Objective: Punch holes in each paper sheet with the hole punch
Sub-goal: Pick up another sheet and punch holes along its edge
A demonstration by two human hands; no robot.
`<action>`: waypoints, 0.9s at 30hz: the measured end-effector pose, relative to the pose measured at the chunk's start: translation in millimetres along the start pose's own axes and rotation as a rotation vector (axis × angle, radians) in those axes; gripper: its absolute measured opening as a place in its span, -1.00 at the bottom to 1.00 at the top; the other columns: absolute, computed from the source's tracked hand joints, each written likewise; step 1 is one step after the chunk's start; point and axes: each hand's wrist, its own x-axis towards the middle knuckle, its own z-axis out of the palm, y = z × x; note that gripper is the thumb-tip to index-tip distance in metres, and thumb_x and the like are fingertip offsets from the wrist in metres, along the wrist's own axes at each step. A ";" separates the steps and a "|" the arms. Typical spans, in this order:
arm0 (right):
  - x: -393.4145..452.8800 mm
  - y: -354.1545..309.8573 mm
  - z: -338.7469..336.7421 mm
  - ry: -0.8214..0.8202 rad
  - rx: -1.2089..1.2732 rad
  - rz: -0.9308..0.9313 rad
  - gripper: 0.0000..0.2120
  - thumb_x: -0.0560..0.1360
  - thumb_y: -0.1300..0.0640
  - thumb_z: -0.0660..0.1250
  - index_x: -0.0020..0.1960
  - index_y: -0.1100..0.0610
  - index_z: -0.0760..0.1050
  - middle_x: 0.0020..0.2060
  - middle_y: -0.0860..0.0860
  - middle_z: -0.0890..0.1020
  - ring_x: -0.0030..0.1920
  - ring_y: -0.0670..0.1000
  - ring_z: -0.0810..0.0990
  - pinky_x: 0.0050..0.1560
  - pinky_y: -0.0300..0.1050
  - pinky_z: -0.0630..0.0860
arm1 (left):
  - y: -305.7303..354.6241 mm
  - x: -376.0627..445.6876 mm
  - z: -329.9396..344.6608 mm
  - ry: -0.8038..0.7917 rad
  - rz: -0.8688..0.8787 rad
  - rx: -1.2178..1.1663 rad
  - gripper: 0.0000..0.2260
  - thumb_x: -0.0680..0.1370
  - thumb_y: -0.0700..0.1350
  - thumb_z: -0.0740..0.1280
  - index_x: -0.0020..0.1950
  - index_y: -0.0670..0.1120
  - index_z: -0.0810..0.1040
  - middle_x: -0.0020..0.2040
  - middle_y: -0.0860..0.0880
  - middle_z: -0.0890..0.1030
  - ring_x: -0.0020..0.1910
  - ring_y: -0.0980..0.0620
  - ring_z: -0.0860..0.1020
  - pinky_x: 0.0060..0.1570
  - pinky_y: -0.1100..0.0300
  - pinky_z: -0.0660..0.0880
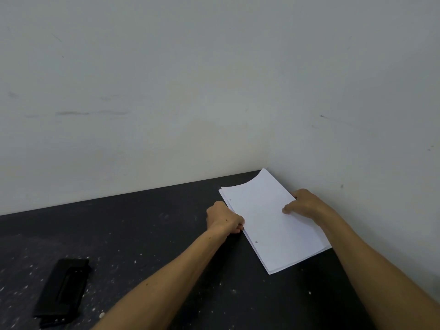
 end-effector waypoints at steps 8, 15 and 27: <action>-11.0 -4.3 5.6 0.093 -0.179 -0.003 -0.55 0.55 0.06 0.44 0.33 0.24 0.41 0.23 0.16 0.52 0.14 0.14 0.51 0.05 -0.05 0.46 | -1.8 -6.6 -3.7 -0.007 0.044 0.058 -0.91 0.45 -0.26 0.54 -0.09 -0.24 0.69 -0.28 -0.10 0.72 -0.34 0.07 0.72 -0.16 0.12 0.70; -32.7 -8.0 9.0 0.240 -0.383 -0.122 -0.59 0.62 0.03 0.34 0.31 0.26 0.33 0.25 0.22 0.50 0.22 0.23 0.53 0.15 0.11 0.55 | -8.7 -20.2 -16.3 -0.075 0.195 0.182 -0.98 0.48 -0.27 0.49 -0.14 -0.20 0.71 -0.22 -0.10 0.73 -0.21 0.05 0.72 -0.06 0.09 0.69; -123.7 -96.4 91.8 0.249 -0.325 -0.643 -0.66 0.65 0.06 0.32 0.39 0.15 0.47 0.35 0.08 0.56 0.32 0.11 0.55 0.28 -0.02 0.50 | -20.4 -78.9 -121.8 0.010 0.657 0.524 -0.72 0.63 -0.13 0.35 0.34 -0.09 0.60 0.22 -0.07 0.66 0.17 0.05 0.63 0.24 0.13 0.57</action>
